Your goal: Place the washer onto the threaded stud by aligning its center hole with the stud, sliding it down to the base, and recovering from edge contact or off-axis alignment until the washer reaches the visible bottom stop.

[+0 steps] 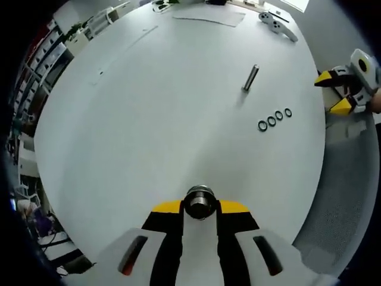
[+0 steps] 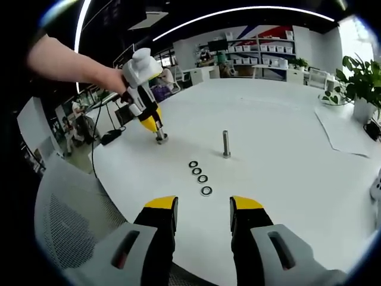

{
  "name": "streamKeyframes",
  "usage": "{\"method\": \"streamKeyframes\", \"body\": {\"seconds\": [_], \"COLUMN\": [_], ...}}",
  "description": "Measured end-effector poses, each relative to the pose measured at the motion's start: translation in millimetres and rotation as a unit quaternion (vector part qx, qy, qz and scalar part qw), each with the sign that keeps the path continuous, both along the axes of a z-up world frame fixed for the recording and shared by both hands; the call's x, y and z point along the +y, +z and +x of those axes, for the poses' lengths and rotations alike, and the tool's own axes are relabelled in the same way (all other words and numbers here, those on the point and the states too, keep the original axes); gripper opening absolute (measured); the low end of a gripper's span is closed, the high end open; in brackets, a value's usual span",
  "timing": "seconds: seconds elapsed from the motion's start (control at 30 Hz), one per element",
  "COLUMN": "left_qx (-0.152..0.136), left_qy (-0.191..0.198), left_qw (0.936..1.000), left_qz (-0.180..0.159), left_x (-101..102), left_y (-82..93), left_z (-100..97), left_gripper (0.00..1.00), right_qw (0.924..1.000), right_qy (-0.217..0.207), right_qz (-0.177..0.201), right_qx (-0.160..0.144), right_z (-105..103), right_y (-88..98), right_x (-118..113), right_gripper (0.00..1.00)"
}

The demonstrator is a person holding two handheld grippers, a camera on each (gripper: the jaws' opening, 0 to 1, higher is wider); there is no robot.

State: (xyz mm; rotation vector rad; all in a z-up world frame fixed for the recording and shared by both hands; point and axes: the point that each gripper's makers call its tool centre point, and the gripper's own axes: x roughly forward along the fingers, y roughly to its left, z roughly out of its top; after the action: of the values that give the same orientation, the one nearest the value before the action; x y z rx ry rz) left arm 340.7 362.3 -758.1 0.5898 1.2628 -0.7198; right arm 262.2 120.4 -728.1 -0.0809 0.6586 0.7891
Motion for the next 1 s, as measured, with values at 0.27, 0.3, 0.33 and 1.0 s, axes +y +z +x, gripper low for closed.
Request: {"method": "streamKeyframes", "body": {"seconds": [0.27,0.3,0.33,1.0], "left_qx": [0.010,0.012,0.013,-0.004], "left_qy": [0.006,0.007,0.007,0.056], "left_qw": [0.9998,0.9997,0.9997,0.9984], "left_qz": [0.016,0.019,0.021,-0.004], "left_x": [-0.2,-0.2,-0.3,4.1], "left_y": [-12.6,-14.5,-16.4,-17.6], "left_z": [0.4,0.2,-0.1,1.2], "left_gripper": [0.19,0.19,0.19,0.20], "right_qw": [1.0000,1.0000,1.0000,0.9999], "right_qy": [-0.003,-0.003,-0.003,0.000], "right_qz": [0.001,0.002,0.002,-0.003], "right_qx": [-0.003,-0.003,-0.004,-0.011], "right_z": [0.9,1.0,1.2,1.6], "right_y": [1.0,1.2,1.6,2.2], "right_x": [-0.9,-0.9,-1.0,-0.9], "right_gripper": [0.37,0.37,0.37,0.38]}}
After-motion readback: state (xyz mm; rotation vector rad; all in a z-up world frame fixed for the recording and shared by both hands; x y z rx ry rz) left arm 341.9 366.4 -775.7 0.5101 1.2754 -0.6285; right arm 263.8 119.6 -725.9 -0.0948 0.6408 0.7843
